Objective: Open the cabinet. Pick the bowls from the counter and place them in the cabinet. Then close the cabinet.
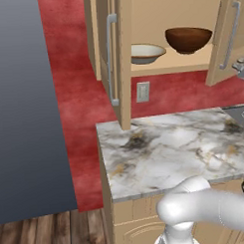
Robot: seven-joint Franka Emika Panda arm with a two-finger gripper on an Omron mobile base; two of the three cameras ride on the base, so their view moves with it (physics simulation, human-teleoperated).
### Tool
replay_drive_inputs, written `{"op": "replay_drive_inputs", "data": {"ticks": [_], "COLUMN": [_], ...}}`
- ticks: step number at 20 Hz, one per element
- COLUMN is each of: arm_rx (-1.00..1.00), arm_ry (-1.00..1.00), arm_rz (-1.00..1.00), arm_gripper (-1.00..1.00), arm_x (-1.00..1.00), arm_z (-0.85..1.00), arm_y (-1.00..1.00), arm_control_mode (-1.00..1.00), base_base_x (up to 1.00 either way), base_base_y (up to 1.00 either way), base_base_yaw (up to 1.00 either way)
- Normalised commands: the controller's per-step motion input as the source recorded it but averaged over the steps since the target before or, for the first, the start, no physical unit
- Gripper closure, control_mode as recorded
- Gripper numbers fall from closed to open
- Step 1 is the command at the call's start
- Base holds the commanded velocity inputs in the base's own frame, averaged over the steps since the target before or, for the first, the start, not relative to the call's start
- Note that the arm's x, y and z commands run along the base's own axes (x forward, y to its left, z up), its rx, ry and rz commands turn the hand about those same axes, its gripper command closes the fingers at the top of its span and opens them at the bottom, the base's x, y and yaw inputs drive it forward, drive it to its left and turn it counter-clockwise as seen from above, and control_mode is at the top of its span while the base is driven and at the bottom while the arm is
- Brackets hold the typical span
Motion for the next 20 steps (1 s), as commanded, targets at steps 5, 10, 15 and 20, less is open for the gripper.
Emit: {"op": "replay_drive_inputs", "data": {"ticks": [5,10,15,20], "arm_rx": [0.0,-0.01,-0.01,-0.04], "arm_ry": [0.15,0.11,0.05,0.01], "arm_rz": [-0.08,-0.09,-0.09,-0.09], "arm_gripper": [-1.0,-1.0,-1.0,-1.0], "arm_x": [0.79,0.78,0.7,0.67], "arm_z": [0.0,-0.01,-0.13,-0.25], "arm_y": [0.0,0.0,-0.01,0.0], "arm_control_mode": [-1.0,-1.0,-1.0,-1.0], "base_base_x": [0.0,0.0,0.0,0.0], "base_base_y": [0.0,0.0,0.0,0.0], "base_base_yaw": [0.0,0.0,0.0,0.0]}}
